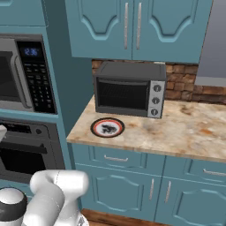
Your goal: Take the fish from the oven and place it on the plate on the counter.
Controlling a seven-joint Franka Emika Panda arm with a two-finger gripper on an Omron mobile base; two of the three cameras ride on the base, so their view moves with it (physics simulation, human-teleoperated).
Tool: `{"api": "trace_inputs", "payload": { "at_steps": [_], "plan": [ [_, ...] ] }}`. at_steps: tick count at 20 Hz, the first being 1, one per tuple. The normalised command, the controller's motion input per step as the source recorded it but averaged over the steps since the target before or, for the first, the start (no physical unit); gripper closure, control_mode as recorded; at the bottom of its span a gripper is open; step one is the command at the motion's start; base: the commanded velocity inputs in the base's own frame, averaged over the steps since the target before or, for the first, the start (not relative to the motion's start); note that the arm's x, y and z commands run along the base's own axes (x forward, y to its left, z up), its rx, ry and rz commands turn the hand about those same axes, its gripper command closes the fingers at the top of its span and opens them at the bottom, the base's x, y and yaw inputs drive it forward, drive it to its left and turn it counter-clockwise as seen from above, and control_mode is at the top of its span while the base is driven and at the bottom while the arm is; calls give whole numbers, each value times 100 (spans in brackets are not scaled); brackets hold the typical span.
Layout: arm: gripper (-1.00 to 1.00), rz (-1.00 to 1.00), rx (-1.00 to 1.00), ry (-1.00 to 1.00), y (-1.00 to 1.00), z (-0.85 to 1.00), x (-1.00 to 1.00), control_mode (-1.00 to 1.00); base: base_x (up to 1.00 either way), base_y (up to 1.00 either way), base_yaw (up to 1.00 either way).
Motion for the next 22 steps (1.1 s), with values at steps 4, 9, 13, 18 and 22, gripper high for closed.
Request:
{"api": "trace_inputs", "payload": {
  "at_steps": [4,9,13,18,22],
  "plan": [
    [-100,12,-5,-10,5,-57,18,-100,0,0,0],
    [-100,21,-17,-10,2,-55,34,-100,0,0,0],
    [-100,41,-17,-10,13,-20,13,-100,0,0,0],
    [-100,22,-29,-1,60,0,-2,-100,0,0,0],
    [-100,-2,-15,1,31,-16,37,-100,0,0,0]
  ]
}}
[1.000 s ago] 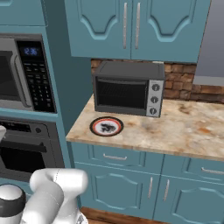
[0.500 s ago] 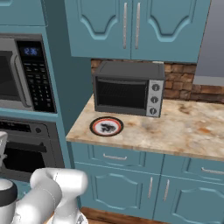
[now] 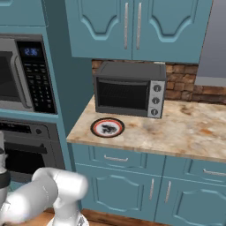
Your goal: Take the fish from the oven and place it on the plate on the counter.
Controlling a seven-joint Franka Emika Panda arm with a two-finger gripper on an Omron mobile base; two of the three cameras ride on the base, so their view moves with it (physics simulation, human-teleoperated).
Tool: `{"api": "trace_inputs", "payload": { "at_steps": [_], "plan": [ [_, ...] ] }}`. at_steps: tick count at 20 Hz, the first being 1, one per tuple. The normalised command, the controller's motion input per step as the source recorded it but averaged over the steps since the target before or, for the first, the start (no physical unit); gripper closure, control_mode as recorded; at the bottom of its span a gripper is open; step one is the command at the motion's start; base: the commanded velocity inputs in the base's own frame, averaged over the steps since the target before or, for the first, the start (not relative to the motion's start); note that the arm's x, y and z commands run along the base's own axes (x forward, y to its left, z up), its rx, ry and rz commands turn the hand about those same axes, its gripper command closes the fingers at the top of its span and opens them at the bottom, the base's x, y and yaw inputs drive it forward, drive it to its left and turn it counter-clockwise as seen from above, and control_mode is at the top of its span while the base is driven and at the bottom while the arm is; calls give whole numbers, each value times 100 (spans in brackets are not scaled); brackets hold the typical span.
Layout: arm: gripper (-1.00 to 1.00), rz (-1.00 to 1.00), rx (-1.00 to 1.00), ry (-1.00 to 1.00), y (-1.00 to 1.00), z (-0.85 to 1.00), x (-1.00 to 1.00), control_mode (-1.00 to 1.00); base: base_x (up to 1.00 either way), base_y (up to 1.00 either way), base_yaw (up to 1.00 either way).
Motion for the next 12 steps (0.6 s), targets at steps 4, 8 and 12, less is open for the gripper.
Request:
{"api": "trace_inputs", "payload": {
  "at_steps": [4,8,12],
  "plan": [
    [-100,-19,-9,-2,45,-39,19,-100,0,0,0],
    [-100,-18,-9,-6,42,-45,10,-100,0,0,0],
    [-100,-11,-7,-15,36,-37,30,-100,0,0,0]
  ]
}}
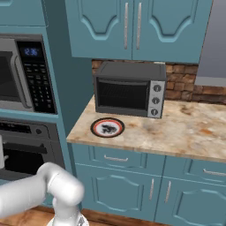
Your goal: Take the fish from the oven and place it on the plate on the counter.
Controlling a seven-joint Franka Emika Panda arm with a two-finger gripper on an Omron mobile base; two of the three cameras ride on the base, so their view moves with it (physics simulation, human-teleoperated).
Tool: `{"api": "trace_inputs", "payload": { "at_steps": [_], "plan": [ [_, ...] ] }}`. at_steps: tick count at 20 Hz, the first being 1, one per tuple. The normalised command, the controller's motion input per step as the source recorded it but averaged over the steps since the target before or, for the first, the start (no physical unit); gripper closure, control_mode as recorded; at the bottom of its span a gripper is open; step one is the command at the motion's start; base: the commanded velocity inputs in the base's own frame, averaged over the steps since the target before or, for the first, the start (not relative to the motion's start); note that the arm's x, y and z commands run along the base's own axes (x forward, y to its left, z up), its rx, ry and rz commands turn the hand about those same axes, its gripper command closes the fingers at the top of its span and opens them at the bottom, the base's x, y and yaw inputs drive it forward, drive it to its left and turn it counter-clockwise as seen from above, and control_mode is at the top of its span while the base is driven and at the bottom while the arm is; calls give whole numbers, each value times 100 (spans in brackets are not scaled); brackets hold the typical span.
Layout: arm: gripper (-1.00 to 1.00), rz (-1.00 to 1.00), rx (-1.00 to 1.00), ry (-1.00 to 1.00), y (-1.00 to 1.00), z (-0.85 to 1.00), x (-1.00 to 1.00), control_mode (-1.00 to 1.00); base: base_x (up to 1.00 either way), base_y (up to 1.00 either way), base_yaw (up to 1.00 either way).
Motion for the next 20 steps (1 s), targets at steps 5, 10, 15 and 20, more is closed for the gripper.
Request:
{"api": "trace_inputs", "payload": {
  "at_steps": [5,10,15,20],
  "plan": [
    [-100,-1,-2,-24,24,-36,54,-100,0,0,0],
    [-100,0,0,-16,8,-26,49,-100,0,0,0],
    [-100,0,0,0,1,-14,47,-100,0,0,0],
    [-100,0,0,0,11,-22,42,-100,0,0,0]
  ]
}}
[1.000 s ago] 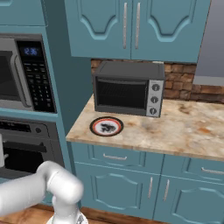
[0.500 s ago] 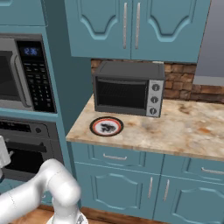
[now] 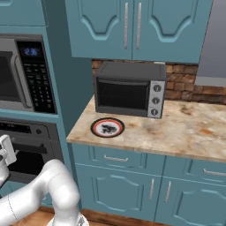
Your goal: Take the fish from the oven and place it on the plate on the counter.
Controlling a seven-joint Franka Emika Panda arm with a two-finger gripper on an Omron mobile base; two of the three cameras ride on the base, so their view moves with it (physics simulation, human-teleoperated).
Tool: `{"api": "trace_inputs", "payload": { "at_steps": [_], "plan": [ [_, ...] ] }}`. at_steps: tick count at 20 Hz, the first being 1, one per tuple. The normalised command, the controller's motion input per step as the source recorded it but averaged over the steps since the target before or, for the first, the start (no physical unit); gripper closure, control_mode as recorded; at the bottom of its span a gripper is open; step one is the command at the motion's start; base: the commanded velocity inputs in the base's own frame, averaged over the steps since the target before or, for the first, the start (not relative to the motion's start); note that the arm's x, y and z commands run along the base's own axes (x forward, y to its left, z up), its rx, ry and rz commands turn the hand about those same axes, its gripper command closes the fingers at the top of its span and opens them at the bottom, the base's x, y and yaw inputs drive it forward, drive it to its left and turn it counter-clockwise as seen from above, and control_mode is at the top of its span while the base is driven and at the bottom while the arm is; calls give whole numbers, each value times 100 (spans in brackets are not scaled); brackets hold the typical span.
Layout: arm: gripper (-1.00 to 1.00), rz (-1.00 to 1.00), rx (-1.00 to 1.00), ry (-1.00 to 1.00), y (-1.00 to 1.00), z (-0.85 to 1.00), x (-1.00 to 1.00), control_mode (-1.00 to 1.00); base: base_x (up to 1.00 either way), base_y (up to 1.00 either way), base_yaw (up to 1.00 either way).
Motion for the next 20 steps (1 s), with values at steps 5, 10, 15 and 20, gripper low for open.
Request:
{"api": "trace_inputs", "payload": {
  "at_steps": [5,10,15,20],
  "plan": [
    [-100,0,0,0,10,-40,23,-100,0,0,0],
    [-100,0,0,0,3,-11,18,-100,0,0,0],
    [100,0,0,0,0,0,0,-100,0,0,0],
    [100,0,0,0,0,-2,0,-100,0,0,0]
  ]
}}
